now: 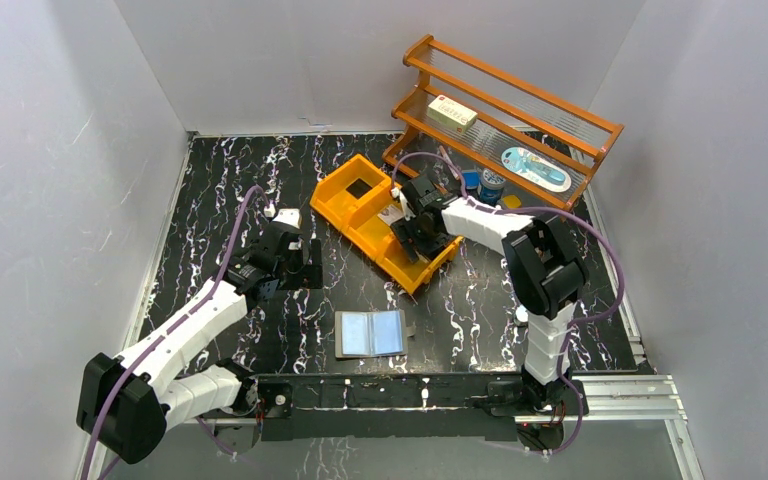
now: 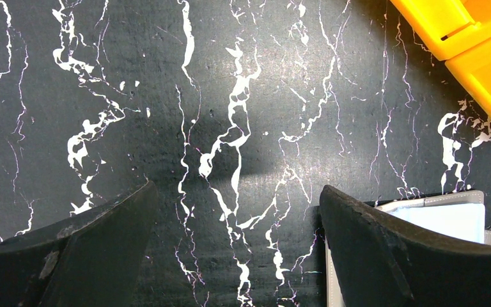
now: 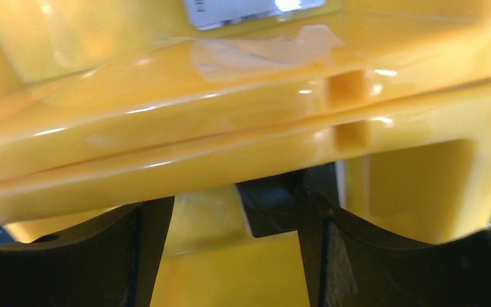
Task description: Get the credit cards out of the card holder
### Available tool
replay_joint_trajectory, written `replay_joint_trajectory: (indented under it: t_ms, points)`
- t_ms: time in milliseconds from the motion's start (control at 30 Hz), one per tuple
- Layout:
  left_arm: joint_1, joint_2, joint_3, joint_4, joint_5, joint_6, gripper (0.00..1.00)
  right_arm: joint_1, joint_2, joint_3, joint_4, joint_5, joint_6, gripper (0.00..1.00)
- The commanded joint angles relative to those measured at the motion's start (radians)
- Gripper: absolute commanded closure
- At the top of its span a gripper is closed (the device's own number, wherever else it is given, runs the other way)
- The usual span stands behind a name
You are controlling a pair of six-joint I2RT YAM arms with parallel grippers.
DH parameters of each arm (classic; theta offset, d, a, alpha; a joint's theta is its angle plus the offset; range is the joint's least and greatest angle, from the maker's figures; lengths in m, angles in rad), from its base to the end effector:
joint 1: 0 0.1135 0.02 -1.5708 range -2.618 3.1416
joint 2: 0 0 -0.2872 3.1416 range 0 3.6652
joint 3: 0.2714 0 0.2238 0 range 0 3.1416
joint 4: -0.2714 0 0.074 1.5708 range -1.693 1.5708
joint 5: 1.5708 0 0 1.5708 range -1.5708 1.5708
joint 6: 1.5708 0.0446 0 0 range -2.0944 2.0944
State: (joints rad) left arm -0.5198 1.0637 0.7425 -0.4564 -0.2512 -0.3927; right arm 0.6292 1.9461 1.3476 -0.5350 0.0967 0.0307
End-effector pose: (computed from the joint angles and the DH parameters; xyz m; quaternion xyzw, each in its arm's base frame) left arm 0.1683 -0.0835 0.2712 0.0098 0.9163 -0.0651 0.3949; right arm 0.3157 0.2245 0.2016 -0.2774 0.9348 0.0256 0.2203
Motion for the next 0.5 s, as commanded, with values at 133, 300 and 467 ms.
replay_joint_trajectory:
  t_ms: [133, 300, 467]
  points:
    - [0.003, 0.010, -0.009, 0.001, 0.005, 0.011, 0.02, 0.085, 0.083, -0.111, -0.034, -0.390, -0.009, 0.31]
    - [0.004, 0.009, -0.009, 0.001, 0.002, 0.010, 0.02, 0.116, 0.076, -0.062, -0.042, -0.342, 0.008, 0.34]
    - [0.005, 0.009, -0.009, 0.001, 0.005, 0.011, 0.02, 0.116, -0.004, 0.046, -0.065, -0.341, 0.027, 0.33]
